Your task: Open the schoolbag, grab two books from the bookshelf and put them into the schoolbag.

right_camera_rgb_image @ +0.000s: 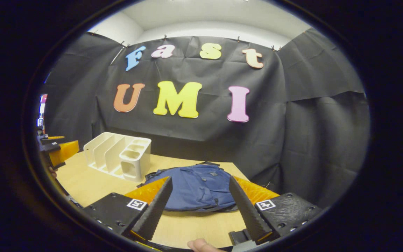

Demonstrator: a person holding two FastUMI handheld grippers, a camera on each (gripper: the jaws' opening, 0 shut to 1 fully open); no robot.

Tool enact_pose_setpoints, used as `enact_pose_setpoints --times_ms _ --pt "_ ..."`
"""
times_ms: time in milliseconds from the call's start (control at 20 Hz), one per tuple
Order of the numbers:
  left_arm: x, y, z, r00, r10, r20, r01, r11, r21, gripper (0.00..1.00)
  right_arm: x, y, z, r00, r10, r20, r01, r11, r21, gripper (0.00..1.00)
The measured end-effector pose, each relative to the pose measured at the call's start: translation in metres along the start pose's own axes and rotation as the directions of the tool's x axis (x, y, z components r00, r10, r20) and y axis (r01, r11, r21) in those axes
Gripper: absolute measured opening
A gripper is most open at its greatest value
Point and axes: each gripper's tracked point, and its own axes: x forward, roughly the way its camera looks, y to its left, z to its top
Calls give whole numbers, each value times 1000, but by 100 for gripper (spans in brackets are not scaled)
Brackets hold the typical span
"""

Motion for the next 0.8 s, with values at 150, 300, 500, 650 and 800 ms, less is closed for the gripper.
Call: enact_pose_setpoints --times_ms 150,300,500,650,800 --pt "-10 -1 3 1000 -26 -17 25 1000 -5 98 -15 -4 6 999 -19 44 19 1000 4 92" --pt "-16 -1 14 1000 -31 6 31 1000 7 98 -24 -5 7 997 -20 70 21 1000 -8 95" --pt "-19 1 16 999 -37 19 37 999 27 98 -23 -11 9 996 -34 76 34 999 1 95" --pt "-18 8 15 1000 -19 16 19 999 27 98 -22 -12 6 997 -30 67 29 1000 7 97" --pt "-16 8 10 1000 -24 -2 24 1000 14 98 -23 -14 6 997 -29 64 29 1000 10 98"
